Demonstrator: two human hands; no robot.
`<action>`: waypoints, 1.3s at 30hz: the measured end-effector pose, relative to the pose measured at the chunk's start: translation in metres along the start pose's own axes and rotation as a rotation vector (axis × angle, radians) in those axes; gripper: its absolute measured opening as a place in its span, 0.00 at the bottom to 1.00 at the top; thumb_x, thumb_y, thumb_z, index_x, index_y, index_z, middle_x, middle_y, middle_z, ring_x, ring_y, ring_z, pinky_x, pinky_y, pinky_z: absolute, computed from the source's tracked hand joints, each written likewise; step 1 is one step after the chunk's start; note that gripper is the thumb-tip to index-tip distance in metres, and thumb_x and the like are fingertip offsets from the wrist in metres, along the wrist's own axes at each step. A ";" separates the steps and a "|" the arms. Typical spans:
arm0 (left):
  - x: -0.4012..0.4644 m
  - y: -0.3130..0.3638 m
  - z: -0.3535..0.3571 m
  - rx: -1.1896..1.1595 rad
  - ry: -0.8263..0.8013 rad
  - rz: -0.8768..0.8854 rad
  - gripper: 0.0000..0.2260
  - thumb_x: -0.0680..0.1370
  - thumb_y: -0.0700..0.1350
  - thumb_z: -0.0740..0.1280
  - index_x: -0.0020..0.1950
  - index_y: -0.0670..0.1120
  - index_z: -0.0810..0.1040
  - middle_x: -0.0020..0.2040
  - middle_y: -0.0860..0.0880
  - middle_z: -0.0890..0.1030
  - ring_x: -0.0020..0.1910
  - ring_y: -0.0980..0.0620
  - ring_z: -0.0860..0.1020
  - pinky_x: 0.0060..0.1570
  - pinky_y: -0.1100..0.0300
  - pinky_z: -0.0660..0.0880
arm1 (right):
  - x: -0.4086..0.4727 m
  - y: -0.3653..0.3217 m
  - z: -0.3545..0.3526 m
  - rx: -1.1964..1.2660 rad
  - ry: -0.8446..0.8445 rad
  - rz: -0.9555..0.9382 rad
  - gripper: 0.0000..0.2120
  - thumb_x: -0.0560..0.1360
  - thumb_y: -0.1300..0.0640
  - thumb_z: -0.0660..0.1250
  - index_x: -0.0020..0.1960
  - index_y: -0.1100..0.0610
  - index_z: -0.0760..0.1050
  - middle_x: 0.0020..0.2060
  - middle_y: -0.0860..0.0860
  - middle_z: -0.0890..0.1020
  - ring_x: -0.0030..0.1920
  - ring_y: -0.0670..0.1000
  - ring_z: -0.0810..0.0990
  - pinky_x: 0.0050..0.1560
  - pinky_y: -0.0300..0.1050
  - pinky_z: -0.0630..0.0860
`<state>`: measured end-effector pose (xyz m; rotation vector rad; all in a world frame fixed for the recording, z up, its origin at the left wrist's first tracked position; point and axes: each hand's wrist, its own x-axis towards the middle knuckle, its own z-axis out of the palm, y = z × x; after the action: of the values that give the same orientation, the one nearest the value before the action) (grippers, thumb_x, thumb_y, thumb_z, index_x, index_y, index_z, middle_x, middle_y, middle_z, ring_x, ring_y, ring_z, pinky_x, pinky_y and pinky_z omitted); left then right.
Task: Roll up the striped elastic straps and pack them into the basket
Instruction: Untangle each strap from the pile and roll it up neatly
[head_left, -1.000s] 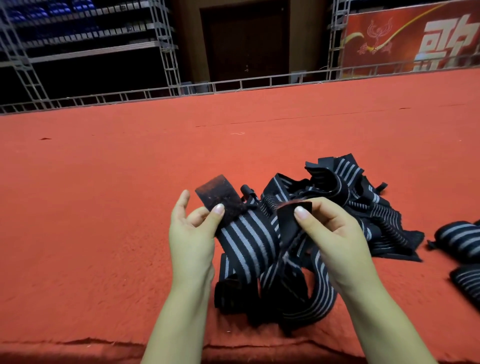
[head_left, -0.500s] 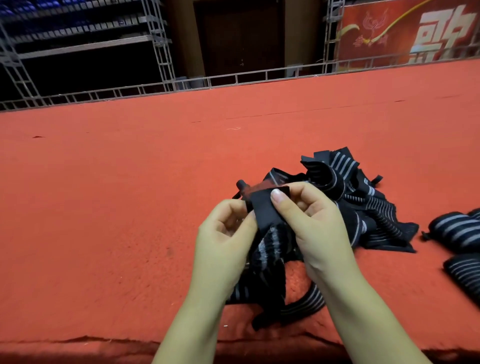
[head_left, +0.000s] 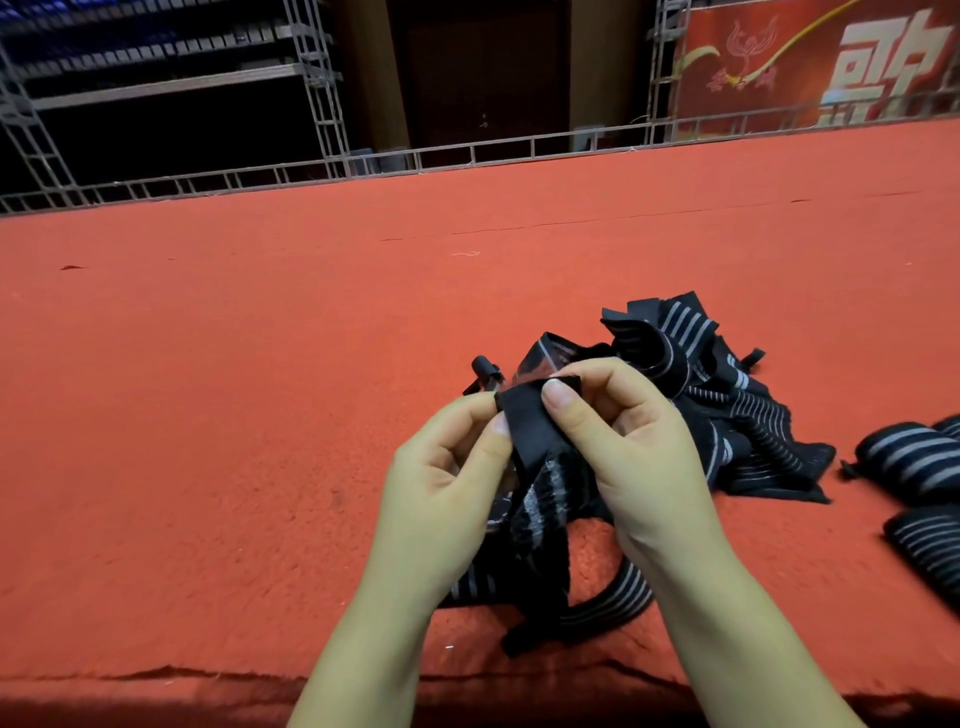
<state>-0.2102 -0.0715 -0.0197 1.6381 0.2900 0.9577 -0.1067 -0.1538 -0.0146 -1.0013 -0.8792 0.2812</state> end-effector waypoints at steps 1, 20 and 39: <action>0.000 0.000 0.000 0.008 -0.007 0.006 0.09 0.77 0.47 0.64 0.50 0.54 0.83 0.41 0.47 0.84 0.40 0.51 0.81 0.41 0.46 0.79 | 0.000 0.000 0.000 -0.008 -0.002 -0.007 0.07 0.74 0.60 0.69 0.40 0.49 0.80 0.35 0.45 0.82 0.38 0.42 0.79 0.41 0.35 0.75; 0.005 0.007 -0.010 0.122 -0.040 0.145 0.02 0.74 0.50 0.69 0.42 0.55 0.81 0.33 0.52 0.80 0.34 0.57 0.76 0.35 0.62 0.75 | -0.004 0.001 -0.001 -0.225 0.037 0.024 0.10 0.67 0.46 0.73 0.47 0.46 0.80 0.42 0.46 0.83 0.45 0.45 0.80 0.48 0.39 0.76; 0.033 0.016 -0.007 -0.070 0.093 0.165 0.33 0.72 0.49 0.72 0.70 0.71 0.62 0.69 0.50 0.75 0.67 0.49 0.75 0.66 0.44 0.71 | 0.050 -0.031 0.008 -0.111 -0.169 -0.019 0.21 0.72 0.37 0.62 0.63 0.41 0.70 0.53 0.54 0.82 0.53 0.50 0.82 0.58 0.50 0.77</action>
<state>-0.1991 -0.0498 0.0091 1.5741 0.1832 1.1583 -0.0863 -0.1372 0.0382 -1.0831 -1.0662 0.3063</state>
